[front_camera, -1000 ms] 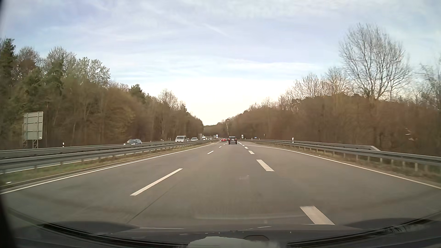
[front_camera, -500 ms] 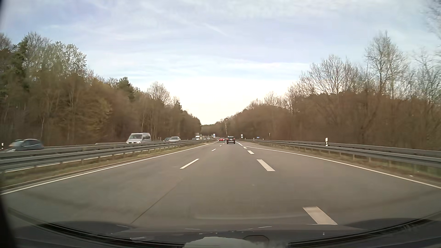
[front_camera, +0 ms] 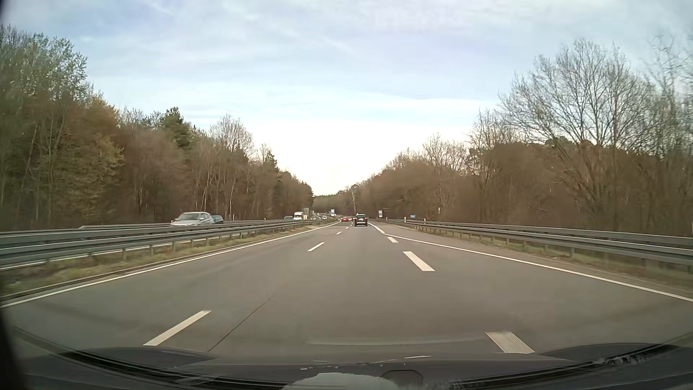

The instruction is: Follow the waypoints while adhering to traffic rules and regulations

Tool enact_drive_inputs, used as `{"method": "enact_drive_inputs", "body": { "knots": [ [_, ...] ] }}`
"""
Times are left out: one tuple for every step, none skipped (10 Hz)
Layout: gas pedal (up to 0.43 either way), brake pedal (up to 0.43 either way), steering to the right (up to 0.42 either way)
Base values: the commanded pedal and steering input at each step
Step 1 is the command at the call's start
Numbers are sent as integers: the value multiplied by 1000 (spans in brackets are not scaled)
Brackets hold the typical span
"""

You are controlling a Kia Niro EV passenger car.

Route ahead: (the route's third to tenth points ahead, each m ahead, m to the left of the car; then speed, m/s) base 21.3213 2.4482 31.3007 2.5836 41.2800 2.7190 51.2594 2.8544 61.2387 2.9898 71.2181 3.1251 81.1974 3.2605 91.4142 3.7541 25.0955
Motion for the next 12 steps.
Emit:
{"method": "enact_drive_inputs", "body": {
  "knots": [
    [378,0,-2],
    [378,0,-2],
    [378,0,-2],
    [378,0,-2],
    [378,0,-2],
    [378,0,-2],
    [378,0,-2],
    [378,0,-2],
    [378,0,-2],
    [370,0,-2],
    [358,0,-2],
    [339,0,-2]
  ]
}}
